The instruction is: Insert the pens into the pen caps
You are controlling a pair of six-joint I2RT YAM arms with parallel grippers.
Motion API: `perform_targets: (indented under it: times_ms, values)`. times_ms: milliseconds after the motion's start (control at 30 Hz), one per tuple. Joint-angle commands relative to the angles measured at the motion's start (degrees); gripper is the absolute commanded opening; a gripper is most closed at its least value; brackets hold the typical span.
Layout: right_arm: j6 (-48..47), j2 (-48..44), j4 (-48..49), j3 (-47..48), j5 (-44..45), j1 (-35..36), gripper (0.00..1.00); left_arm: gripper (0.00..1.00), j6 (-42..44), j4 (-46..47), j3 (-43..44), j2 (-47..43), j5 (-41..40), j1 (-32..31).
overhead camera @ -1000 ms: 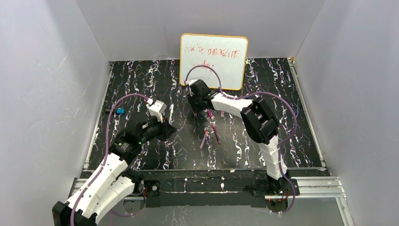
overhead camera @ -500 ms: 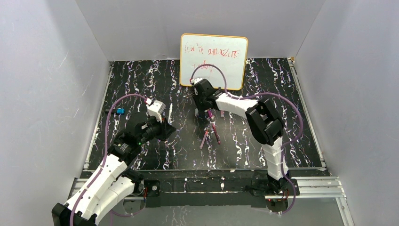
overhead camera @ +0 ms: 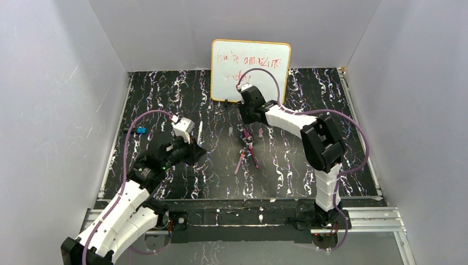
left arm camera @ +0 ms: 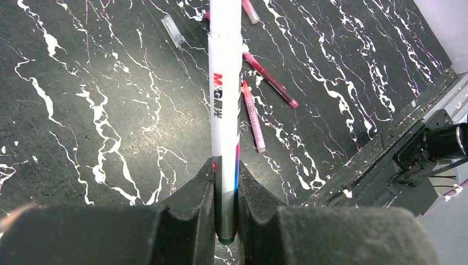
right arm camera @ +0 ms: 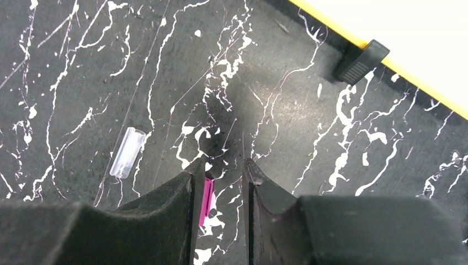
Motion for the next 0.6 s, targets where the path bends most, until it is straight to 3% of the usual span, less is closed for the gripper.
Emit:
perform_targets:
  times_ms: [0, 567]
  values:
    - [-0.1, -2.2, -1.6, -1.7, 0.0, 0.5, 0.39, 0.0, 0.3, -0.6, 1.6, 0.1, 0.2, 0.3]
    - [0.9, -2.0, -1.2, -3.7, -0.1, 2.1, 0.38, 0.0, 0.3, -0.8, 1.7, 0.6, -0.1, 0.3]
